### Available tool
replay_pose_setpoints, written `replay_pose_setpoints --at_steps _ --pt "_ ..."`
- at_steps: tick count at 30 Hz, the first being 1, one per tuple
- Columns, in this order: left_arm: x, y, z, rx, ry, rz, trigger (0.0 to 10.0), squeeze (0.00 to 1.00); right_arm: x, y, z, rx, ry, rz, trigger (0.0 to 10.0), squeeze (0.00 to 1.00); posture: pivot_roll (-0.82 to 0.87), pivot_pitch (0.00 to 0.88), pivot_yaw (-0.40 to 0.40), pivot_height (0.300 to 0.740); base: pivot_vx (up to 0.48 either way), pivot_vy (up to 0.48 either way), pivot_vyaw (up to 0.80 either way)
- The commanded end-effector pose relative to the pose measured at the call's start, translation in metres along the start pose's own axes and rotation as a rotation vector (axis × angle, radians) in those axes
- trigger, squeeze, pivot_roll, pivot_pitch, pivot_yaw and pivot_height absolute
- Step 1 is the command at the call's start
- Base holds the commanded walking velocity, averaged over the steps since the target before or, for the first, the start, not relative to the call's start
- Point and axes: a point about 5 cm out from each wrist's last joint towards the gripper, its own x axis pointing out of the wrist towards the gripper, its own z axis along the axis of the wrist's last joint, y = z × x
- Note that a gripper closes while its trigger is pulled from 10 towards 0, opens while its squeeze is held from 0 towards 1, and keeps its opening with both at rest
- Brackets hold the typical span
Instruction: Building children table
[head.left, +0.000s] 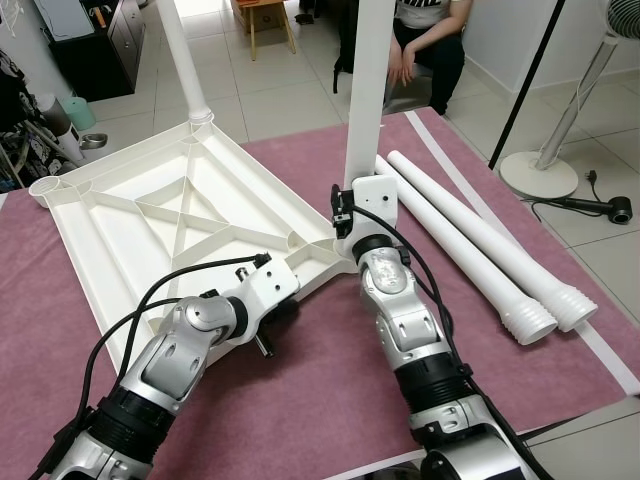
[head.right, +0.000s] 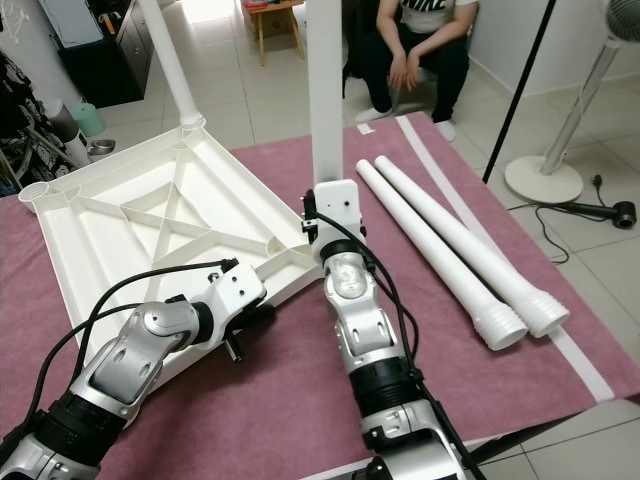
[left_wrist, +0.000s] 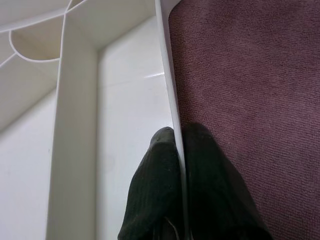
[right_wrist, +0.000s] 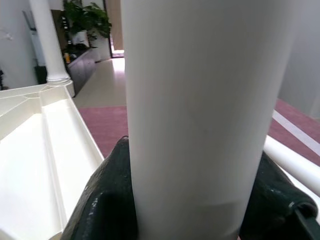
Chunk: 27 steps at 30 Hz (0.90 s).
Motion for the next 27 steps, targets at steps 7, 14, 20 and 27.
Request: replay_pose_setpoints --at_steps 7,14,20,27 --pt "-0.005 0.003 0.007 0.049 -0.030 0.005 10.0 0.00 -0.003 -0.022 -0.041 -0.035 0.182 -0.073 10.0 1.00 -0.02 0.000 0.143 0.740 0.000 0.000 0.00" --pt "-0.005 0.003 0.007 0.047 -0.031 0.006 10.0 0.00 -0.003 -0.014 -0.020 0.044 0.055 0.117 10.0 0.00 -0.03 0.000 0.144 0.740 0.000 0.000 0.00" --pt "-0.005 0.003 0.008 0.046 -0.034 0.004 10.0 0.00 -0.013 -0.014 -0.009 0.065 -0.013 0.363 10.0 0.00 -0.03 0.000 0.145 0.740 0.000 0.000 0.00" --pt "-0.006 0.002 0.008 0.045 -0.036 0.000 10.0 0.00 -0.018 -0.025 -0.008 0.036 -0.029 0.500 10.0 0.00 -0.03 0.000 0.147 0.740 0.000 0.000 0.00"
